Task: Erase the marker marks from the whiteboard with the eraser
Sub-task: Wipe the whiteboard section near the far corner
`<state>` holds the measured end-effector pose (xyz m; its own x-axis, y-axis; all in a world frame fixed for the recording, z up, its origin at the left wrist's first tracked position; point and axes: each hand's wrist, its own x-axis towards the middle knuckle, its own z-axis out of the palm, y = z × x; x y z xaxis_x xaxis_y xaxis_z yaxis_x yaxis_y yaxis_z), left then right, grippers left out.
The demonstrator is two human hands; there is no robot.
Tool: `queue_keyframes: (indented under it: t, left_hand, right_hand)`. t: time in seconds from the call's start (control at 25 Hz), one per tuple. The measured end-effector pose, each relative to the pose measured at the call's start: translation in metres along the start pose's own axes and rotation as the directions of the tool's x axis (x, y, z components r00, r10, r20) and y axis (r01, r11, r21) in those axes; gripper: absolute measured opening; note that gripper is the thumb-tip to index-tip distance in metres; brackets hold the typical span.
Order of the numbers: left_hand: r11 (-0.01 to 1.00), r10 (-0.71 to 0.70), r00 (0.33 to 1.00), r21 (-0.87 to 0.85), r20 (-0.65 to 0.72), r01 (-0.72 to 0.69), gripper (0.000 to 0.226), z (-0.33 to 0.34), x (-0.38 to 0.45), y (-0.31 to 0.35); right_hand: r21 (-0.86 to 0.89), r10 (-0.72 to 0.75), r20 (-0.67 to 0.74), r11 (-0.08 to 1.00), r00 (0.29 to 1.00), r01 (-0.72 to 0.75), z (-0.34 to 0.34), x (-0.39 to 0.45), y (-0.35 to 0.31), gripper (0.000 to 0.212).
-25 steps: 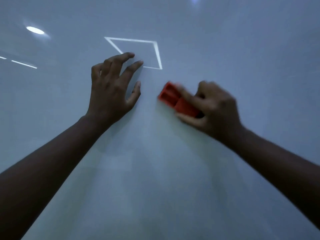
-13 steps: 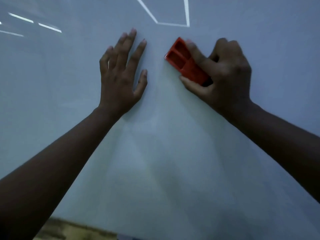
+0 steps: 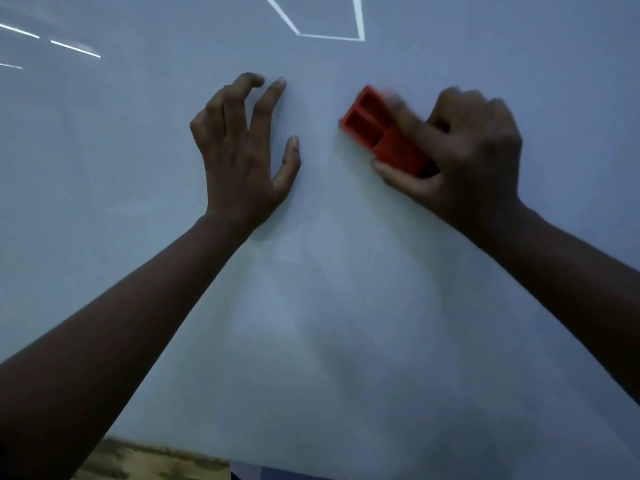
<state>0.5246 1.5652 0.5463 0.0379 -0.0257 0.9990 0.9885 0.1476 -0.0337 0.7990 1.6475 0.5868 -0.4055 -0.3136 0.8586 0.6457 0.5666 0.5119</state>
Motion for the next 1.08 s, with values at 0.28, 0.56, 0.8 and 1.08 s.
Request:
queue_keyframes:
  t: [0.28, 0.56, 0.8, 1.08]
  left_hand:
    - [0.993, 0.112, 0.994, -0.044, -0.015, -0.113, 0.053, 0.012, 0.060, 0.050]
    - [0.978, 0.199, 0.979, -0.050, -0.052, -0.201, 0.055, 0.028, 0.114, 0.073]
    - [0.965, 0.257, 0.960, -0.020, -0.112, -0.261, 0.050, 0.038, 0.178, 0.092]
    - [0.967, 0.250, 0.959, -0.017, -0.131, -0.254, 0.052, 0.043, 0.236, 0.101]
  right_hand:
    - [-0.094, 0.335, -0.028, 0.937, 0.942, -0.336, -0.015, 0.023, 0.047, 0.066]
    - [-0.068, -0.163, 0.051, 0.984, 0.985, 0.166, -0.027, -0.016, 0.066, 0.057]
    - [-0.191, 0.155, -0.089, 0.967, 0.984, -0.170, -0.044, 0.048, 0.167, 0.057]
    - [-0.202, 0.296, -0.140, 0.926, 0.945, -0.319, -0.027, 0.091, 0.144, 0.063]
